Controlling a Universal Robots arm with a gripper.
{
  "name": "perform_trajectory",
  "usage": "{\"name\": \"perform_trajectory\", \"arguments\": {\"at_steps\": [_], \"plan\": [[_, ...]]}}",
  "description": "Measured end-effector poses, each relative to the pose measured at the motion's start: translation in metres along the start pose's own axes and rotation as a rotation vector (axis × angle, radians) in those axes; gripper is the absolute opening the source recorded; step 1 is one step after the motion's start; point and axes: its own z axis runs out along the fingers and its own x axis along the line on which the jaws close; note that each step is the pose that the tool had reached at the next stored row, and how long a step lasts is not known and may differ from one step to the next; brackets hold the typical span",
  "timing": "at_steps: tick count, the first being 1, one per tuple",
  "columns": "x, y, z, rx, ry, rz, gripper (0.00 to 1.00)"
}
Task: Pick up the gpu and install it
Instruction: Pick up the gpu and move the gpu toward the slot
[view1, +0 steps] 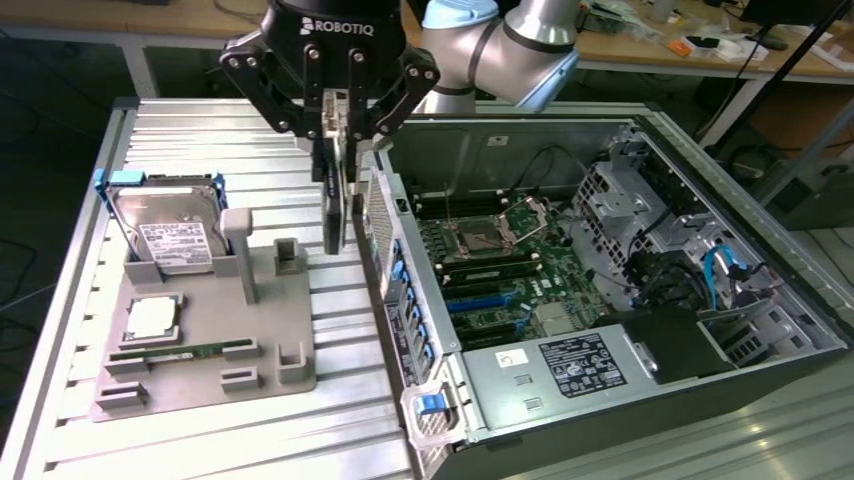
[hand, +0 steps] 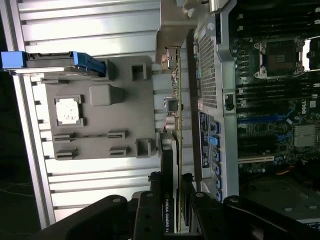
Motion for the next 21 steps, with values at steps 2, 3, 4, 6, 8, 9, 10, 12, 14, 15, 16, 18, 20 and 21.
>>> {"name": "perform_trajectory", "arguments": {"at_steps": [2,3,4,6,8,9,10,12,14,15,16,18,20,21], "plan": [[-0.002,0.0002,0.0,-0.0023,0.0005,0.0,0.27],[-0.004,0.0003,-0.0001,-0.0017,0.0018,0.0,0.27],[-0.007,0.0006,-0.0001,-0.0015,0.0026,-0.001,0.27],[-0.013,0.0011,0.0,-0.0016,0.0027,-0.002,0.27],[-0.02,0.0016,0.0,-0.0015,0.0026,-0.003,0.27],[-0.023,0.0019,0.0,-0.0016,0.0025,-0.004,0.27],[-0.026,0.0022,0.0001,-0.0017,0.0024,-0.005,0.27],[-0.035,0.003,0.0001,-0.002,0.0025,-0.006,0.27],[-0.041,0.0035,0.0002,-0.0021,0.0024,-0.006,0.27],[-0.043,0.0036,0.0002,-0.0021,0.0025,-0.007,0.27],[-0.046,0.0039,0.0002,-0.0021,0.0025,-0.007,0.27],[-0.051,0.0043,0.0002,-0.0021,0.0024,-0.008,0.27],[-0.057,0.0049,0.0003,-0.0021,0.0023,-0.009,0.27],[-0.06,0.0051,0.0002,-0.0021,0.0023,-0.01,0.27]]}}
